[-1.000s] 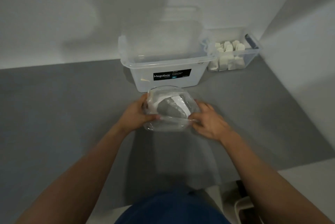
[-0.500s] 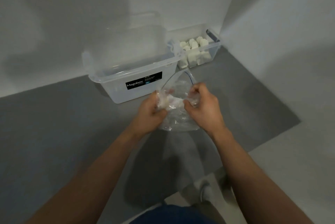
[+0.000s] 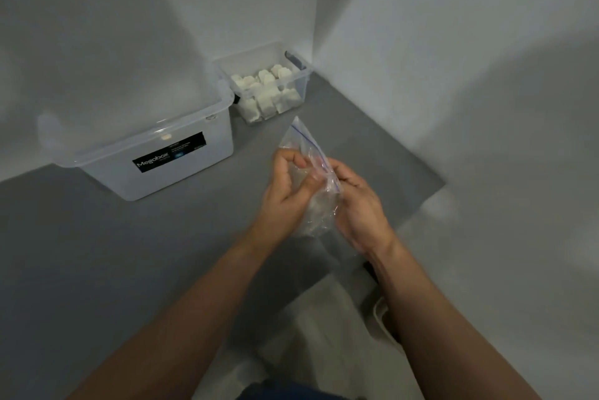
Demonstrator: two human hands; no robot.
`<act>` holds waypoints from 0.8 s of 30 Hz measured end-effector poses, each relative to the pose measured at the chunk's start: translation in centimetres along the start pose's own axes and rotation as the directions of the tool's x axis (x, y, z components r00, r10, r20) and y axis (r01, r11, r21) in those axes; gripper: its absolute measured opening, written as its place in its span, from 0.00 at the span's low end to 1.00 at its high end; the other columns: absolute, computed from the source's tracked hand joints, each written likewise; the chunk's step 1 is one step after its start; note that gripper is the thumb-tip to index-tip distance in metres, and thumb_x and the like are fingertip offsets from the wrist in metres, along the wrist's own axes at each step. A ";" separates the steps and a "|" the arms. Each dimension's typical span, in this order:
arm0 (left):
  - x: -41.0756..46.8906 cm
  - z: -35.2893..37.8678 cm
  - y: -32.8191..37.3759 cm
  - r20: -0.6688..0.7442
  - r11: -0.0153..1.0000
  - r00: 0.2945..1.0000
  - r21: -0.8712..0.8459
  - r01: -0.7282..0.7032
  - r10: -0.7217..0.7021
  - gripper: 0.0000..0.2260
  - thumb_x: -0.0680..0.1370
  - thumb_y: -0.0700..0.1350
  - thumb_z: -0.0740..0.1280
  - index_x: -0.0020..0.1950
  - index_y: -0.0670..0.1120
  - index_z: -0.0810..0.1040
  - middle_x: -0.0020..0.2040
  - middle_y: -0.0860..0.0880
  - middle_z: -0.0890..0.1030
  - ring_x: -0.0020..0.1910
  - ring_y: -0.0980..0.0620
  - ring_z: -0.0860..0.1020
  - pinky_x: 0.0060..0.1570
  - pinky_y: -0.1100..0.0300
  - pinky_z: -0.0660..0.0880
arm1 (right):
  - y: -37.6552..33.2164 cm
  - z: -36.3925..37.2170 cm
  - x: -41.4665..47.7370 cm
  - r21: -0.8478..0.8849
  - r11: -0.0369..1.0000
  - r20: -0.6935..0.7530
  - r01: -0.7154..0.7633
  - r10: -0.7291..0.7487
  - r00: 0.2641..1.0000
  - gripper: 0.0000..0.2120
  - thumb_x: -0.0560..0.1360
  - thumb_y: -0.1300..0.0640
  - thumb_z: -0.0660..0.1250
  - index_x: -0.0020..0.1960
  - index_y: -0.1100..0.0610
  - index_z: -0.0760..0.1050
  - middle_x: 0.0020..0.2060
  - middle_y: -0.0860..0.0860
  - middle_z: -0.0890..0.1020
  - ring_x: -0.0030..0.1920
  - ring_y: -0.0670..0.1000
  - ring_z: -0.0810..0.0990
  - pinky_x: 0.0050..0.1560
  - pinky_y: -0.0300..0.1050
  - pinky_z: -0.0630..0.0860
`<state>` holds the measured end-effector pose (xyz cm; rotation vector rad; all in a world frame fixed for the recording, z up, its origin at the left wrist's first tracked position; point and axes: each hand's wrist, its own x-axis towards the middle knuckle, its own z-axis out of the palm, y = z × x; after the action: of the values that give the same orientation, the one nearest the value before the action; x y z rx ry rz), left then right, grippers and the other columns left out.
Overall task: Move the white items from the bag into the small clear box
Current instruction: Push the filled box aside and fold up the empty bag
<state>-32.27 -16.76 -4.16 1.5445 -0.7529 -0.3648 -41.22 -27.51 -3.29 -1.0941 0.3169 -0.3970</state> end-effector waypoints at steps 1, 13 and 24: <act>0.0 1.7 0.3 -0.028 0.999 0.999 -0.044 0.021 -0.022 0.11 0.77 0.50 0.68 0.54 0.57 0.68 0.54 0.51 0.77 0.50 0.60 0.77 0.54 0.56 0.76 | -0.3 -0.9 -0.5 -0.035 0.999 -0.026 0.009 -0.010 1.000 0.18 0.74 0.64 0.67 0.63 0.61 0.80 0.59 0.62 0.83 0.59 0.61 0.81 0.66 0.61 0.74; -1.2 18.5 2.1 -0.249 0.942 0.951 -0.321 0.099 -0.185 0.17 0.73 0.29 0.62 0.48 0.49 0.82 0.53 0.48 0.85 0.54 0.51 0.83 0.57 0.48 0.79 | -0.7 -15.1 -11.8 -0.649 0.658 0.013 0.381 -0.491 0.871 0.42 0.69 0.67 0.80 0.72 0.47 0.61 0.74 0.46 0.61 0.69 0.53 0.74 0.60 0.50 0.80; -7.2 31.1 -3.7 0.367 0.934 0.865 0.030 0.357 -0.342 0.13 0.79 0.39 0.65 0.61 0.50 0.69 0.58 0.52 0.80 0.53 0.56 0.80 0.52 0.57 0.79 | 1.3 -31.4 -16.8 -0.891 0.433 -0.102 0.138 -0.486 0.868 0.17 0.74 0.59 0.71 0.63 0.57 0.81 0.60 0.51 0.81 0.56 0.45 0.80 0.57 0.34 0.75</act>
<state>-56.43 -35.83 -13.39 1.5949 -0.7419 -0.9574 -69.65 -44.06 -16.91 -2.1393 0.6774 -0.8365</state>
